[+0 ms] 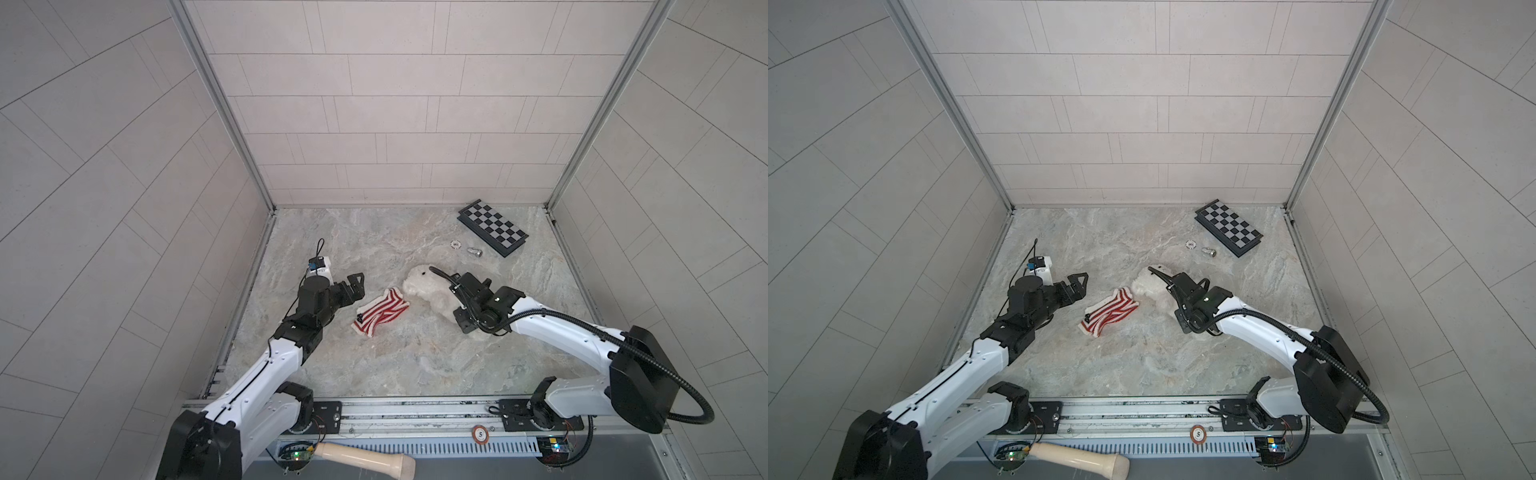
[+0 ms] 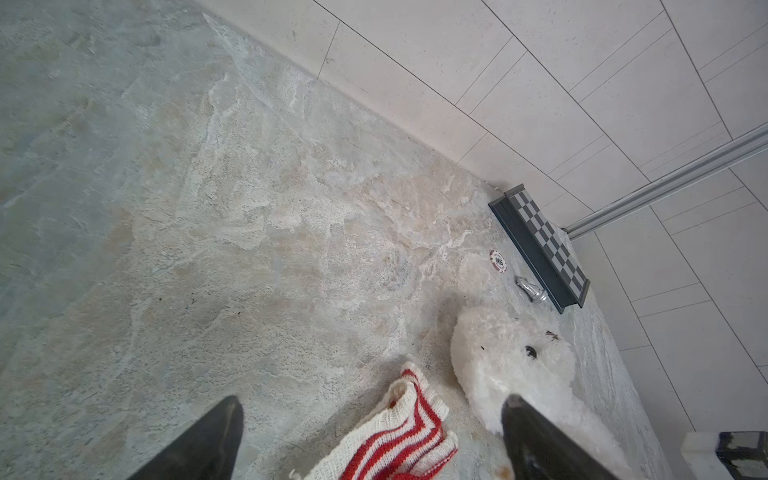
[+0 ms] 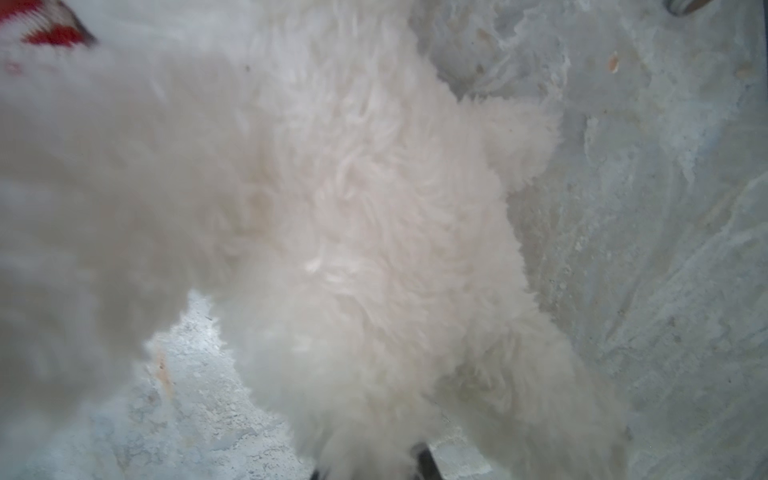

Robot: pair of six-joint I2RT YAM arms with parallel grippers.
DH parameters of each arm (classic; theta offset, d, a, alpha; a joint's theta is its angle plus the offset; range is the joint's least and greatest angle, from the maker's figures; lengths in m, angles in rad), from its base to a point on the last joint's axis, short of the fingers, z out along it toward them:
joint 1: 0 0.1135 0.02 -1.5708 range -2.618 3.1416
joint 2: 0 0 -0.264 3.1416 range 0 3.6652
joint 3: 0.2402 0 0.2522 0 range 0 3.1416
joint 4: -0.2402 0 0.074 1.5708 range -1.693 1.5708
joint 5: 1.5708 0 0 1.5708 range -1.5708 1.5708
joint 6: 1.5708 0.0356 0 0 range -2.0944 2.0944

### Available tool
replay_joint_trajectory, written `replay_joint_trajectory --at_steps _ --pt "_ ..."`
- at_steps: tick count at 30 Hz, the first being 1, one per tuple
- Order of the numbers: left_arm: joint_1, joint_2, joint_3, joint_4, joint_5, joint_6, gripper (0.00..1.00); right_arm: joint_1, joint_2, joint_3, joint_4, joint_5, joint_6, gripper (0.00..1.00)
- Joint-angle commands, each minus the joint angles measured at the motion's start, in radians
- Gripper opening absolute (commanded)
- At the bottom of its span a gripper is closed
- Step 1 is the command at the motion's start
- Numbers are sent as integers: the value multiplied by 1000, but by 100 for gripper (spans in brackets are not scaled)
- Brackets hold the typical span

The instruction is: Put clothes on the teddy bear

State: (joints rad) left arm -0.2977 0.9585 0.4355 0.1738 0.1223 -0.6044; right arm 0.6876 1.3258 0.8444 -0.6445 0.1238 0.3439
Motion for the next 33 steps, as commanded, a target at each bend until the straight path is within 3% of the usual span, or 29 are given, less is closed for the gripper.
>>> replay_joint_trajectory --at_steps 1,6,12,19,25,33 --pt "12 12 15 32 35 19 100 16 -57 11 -48 46 59 34" --pt "14 2 12 38 43 12 100 34 -134 92 -109 10 36 66" --pt "14 -9 5 53 67 -11 100 33 -132 178 30 -105 -73 88" --pt "14 -63 -14 78 112 -45 100 -56 221 469 -11 -262 -246 99" --pt "14 -122 -35 94 105 -67 100 -154 441 644 -135 -390 -324 100" --pt "15 -114 -10 90 119 -60 100 -164 581 655 -96 -419 -339 100"
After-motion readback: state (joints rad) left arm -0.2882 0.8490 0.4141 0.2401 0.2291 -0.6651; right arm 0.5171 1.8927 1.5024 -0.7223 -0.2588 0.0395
